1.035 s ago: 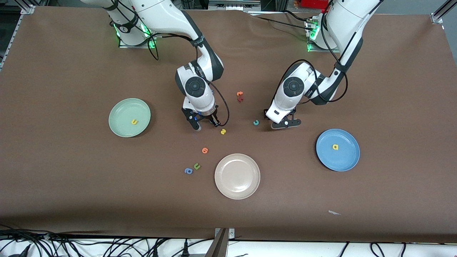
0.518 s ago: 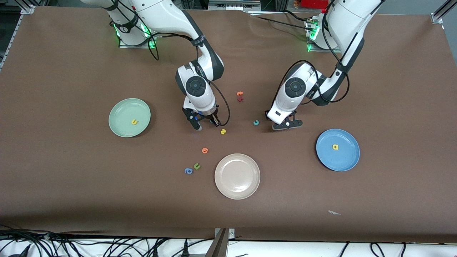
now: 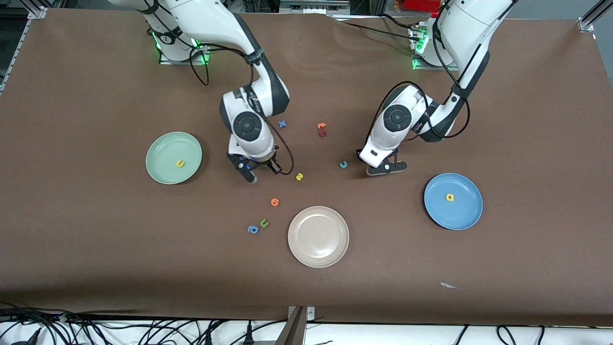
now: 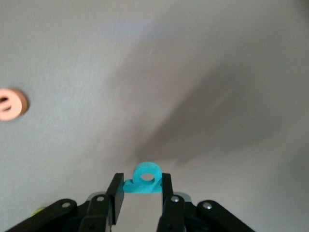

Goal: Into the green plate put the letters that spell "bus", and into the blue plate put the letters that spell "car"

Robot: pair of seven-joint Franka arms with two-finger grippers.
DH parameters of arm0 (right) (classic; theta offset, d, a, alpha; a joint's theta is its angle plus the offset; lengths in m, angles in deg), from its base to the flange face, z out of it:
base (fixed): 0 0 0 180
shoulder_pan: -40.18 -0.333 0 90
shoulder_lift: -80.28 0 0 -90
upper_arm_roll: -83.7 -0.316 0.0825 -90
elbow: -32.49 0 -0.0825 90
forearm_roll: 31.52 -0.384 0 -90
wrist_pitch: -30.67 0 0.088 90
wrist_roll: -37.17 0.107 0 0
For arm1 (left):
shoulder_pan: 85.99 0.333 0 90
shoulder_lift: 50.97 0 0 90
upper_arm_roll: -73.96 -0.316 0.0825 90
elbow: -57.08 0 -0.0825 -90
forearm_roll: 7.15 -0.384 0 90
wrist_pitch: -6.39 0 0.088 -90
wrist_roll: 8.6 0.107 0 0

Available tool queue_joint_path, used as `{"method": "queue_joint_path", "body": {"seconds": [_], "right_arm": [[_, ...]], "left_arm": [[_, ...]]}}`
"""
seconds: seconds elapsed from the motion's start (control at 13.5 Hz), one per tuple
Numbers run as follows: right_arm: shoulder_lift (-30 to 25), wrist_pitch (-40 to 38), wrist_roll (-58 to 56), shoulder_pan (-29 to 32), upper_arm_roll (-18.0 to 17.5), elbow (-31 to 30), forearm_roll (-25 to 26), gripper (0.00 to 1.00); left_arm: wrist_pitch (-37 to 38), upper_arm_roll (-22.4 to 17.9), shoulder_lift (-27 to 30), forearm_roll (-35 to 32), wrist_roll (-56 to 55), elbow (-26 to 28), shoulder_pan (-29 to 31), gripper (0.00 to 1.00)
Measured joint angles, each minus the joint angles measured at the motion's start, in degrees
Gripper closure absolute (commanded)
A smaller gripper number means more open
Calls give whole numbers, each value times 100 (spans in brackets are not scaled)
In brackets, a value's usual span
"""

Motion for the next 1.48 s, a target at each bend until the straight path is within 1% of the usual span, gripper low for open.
{"method": "queue_joint_path", "body": {"seconds": [0.15,0.22,0.44,0.59,0.67,0.74,0.81,0.89,1.04,1.18,1.26,1.41,1.48], "right_arm": [[-211,-705,-799,3,458,-15,-2,79],[-297,-931,-1172,13,679,-77,-5,79],[-543,-1073,-2190,18,1191,-587,-6,78],[-744,-1122,-3140,20,1662,-1038,-8,78],[-837,-1170,-3602,30,1907,-1275,-11,58],[-902,-1185,-4000,45,2109,-1474,-12,1],[-926,-1185,-4335,95,2249,-1612,-27,0],[-927,-1185,-4552,185,2309,-1691,-83,0],[-928,-1217,-4710,284,2307,-1726,-213,0],[-944,-1300,-4658,224,2214,-1661,-274,0],[-979,-1323,-4534,183,2056,-1560,-283,0],[-1062,-1331,-4218,79,1604,-1205,-286,0],[-1081,-1334,-4087,15,1370,-928,-286,0]], "left_arm": [[-1,0,0,0,0,-4,1,66],[-2,0,0,0,0,-7,2,66],[-4,0,0,0,0,-31,4,69],[-4,-1,0,0,3,-55,10,69],[26,-5,0,-1,32,-119,16,69],[172,-13,1,-2,117,-224,32,69],[423,-17,7,-2,267,-373,86,69],[710,-22,20,-4,493,-538,192,69],[1262,-33,60,-7,1186,-883,571,69],[1568,-51,95,-13,2047,-1107,1036,69],[1627,-64,103,-14,2545,-1171,1303,69],[1667,-81,101,-14,3325,-1196,1793,69],[1672,-86,96,-14,3593,-1194,1963,63]]}}
